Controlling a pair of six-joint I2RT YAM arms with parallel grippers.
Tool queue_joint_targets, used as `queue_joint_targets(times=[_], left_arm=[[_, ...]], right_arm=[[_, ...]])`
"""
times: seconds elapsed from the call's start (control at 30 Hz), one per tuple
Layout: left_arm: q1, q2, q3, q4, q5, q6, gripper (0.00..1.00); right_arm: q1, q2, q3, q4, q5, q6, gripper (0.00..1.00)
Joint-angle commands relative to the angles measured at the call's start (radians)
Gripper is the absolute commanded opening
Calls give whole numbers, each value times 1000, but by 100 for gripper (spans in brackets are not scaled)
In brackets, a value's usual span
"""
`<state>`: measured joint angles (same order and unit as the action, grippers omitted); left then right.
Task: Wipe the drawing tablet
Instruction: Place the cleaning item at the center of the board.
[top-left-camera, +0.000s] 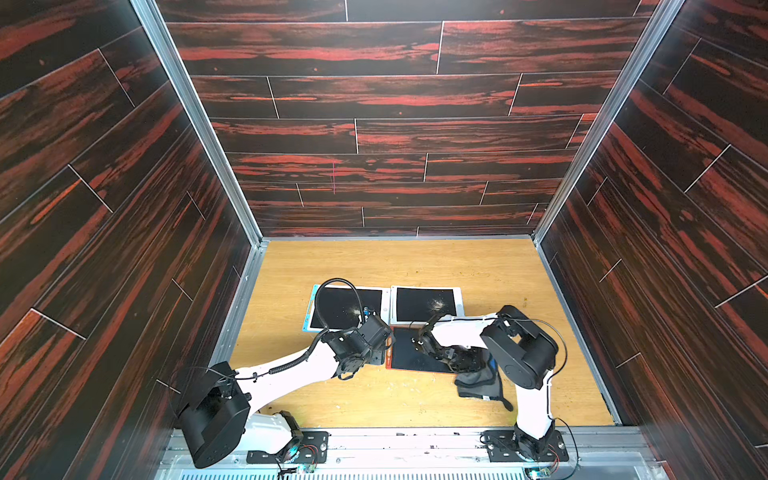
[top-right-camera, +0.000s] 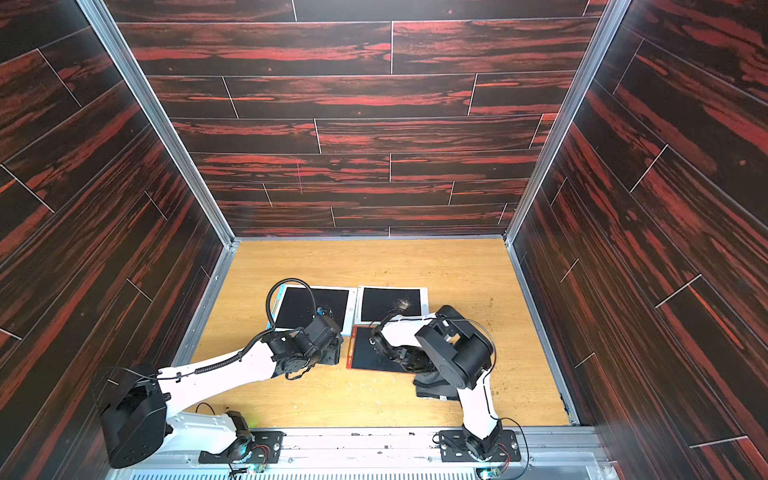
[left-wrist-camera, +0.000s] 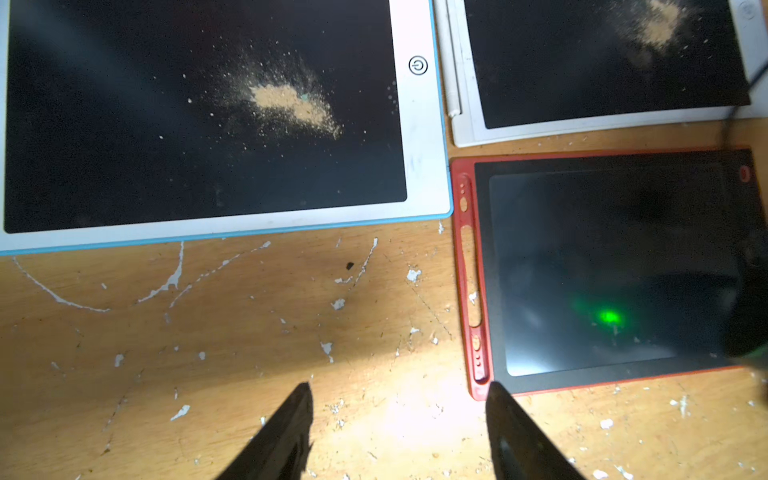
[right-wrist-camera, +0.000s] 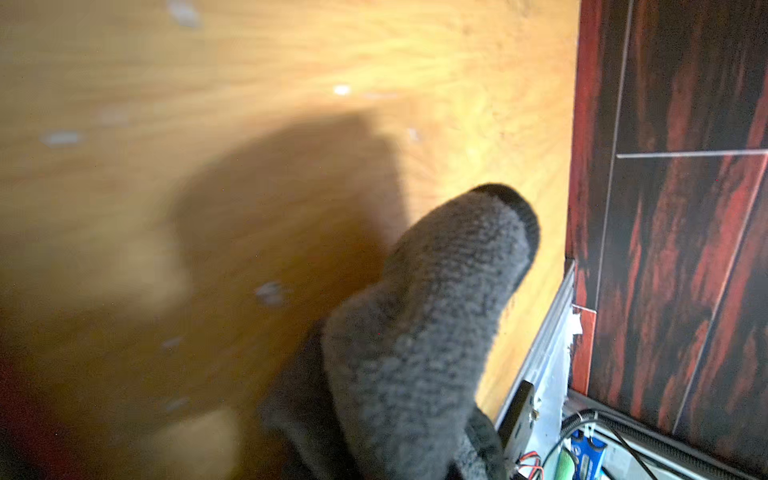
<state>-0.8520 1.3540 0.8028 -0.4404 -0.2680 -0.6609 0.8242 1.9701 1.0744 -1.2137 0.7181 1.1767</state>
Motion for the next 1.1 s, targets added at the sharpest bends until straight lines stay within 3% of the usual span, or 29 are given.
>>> queue_joint_targets(times=[0.0,0.23,0.5,0.57,0.6,0.63,0.67,0.87,0.97,1.03,1.07], left_arm=[[-1,8,25,-10,-5,0,67],[15,18,0,35,46,-11,73],[37,53,2,115,126,-20,75],[40,74,11,125,142,-20,75],[39,86,12,130,150,-21,75],[41,94,12,138,158,-26,75],[40,102,10,146,165,-29,75],[53,130,-6,193,218,-51,75],[72,138,-17,218,253,-58,75],[84,143,-27,237,272,-63,75],[87,146,-32,244,278,-66,75]], right_arm=[[-52,-94,4,-52,27,28,6],[-340,-277,71,15,60,-165,5],[-623,-239,142,188,-11,-303,3],[-662,-221,154,243,-51,-351,6],[-672,-218,157,262,-63,-365,29],[-672,-223,156,274,-63,-372,83],[-665,-233,151,272,-52,-366,98],[-557,-434,31,387,-73,-454,99],[-530,-591,-93,536,-304,-584,99],[-530,-688,-196,644,-557,-668,98],[-531,-726,-242,687,-664,-686,93]])
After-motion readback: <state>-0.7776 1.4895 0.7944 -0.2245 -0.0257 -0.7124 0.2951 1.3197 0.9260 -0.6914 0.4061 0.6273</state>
